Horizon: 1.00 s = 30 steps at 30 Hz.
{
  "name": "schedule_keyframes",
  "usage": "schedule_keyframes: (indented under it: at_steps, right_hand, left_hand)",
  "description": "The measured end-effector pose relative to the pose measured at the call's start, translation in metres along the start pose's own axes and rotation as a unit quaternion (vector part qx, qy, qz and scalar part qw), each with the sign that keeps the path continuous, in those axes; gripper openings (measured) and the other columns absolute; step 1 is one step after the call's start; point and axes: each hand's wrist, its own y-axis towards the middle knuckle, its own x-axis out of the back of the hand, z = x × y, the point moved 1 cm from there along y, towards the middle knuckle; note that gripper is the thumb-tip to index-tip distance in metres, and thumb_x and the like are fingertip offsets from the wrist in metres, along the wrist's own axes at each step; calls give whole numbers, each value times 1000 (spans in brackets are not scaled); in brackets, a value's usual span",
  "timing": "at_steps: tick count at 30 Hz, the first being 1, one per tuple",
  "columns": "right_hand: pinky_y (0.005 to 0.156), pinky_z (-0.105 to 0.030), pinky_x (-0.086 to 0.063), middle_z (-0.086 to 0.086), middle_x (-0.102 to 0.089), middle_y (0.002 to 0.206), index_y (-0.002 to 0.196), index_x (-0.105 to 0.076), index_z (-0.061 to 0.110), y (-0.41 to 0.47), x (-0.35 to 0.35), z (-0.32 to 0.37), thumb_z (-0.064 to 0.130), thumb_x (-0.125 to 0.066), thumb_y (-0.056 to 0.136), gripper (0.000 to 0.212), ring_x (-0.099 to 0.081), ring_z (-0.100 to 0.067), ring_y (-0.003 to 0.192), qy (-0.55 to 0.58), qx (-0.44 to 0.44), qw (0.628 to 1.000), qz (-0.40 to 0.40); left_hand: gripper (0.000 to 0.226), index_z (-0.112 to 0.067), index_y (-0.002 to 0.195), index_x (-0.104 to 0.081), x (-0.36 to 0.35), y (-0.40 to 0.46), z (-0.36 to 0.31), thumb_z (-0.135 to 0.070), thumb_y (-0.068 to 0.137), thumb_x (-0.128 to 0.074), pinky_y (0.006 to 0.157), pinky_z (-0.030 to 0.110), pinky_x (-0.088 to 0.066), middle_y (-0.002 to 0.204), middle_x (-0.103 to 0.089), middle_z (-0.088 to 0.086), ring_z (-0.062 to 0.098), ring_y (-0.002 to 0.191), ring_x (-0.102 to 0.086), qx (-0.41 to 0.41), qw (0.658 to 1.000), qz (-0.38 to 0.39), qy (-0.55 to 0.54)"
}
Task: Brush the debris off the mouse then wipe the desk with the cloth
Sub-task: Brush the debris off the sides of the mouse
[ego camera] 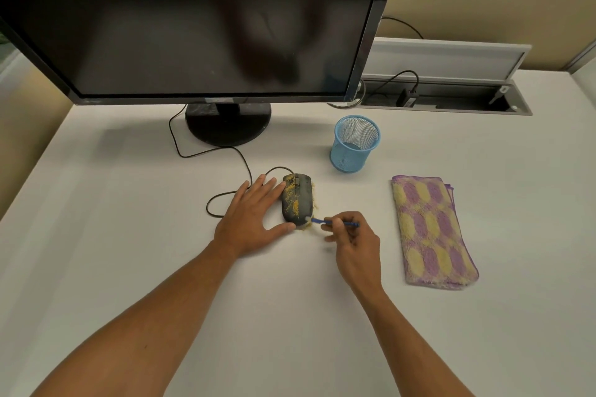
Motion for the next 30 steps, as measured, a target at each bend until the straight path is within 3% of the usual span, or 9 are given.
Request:
schedule_keyframes:
  at_steps: [4,13,18,21,30]
  right_hand:
    - [72,-24,-57,0,-73,93,95,-58,13,24,1,16,16,-53,98,7,-72,-10,78,32,15,999,-35]
    - [78,-31,-59,5,-70,94,96,-57,16,74,-19,21,23,-51,100,10,-69,-1,81,22,-18,999,-23]
    - [75,-31,-60,-6,-71,99,96,-56,20,77,-20,16,21,-49,101,9,-71,-12,87,22,-50,998,-4]
    - [80,-37,-59,-4,-73,95,98,-57,17,69,-17,8,25,-49,101,12,-71,-12,82,23,-69,997,-4]
    - [85,-45,-57,-5,-75,88,98,-59,11,29,-10,-9,18,-51,100,12,-73,-21,84,151,-125,980,-19]
  left_hand:
    - [89,-33,154,-15,1,0,-1,-80,83,-40,123,40,-4,162,-15,-10,5,149,5,3,1000,6,-4]
    - [90,-33,154,-14,-1,1,1,-82,82,-38,123,40,-4,161,-16,-9,5,149,4,2,1000,6,0]
    - [90,-33,154,-15,-1,1,1,-82,82,-37,123,40,-4,161,-16,-9,5,149,5,3,1000,7,-2]
    - [90,-33,154,-14,-2,1,1,-82,82,-37,123,40,-4,162,-15,-10,5,149,6,3,1000,8,3]
    - [90,-32,154,-12,-3,2,3,-81,83,-35,123,40,-4,162,-12,-10,5,148,7,1,1000,11,14]
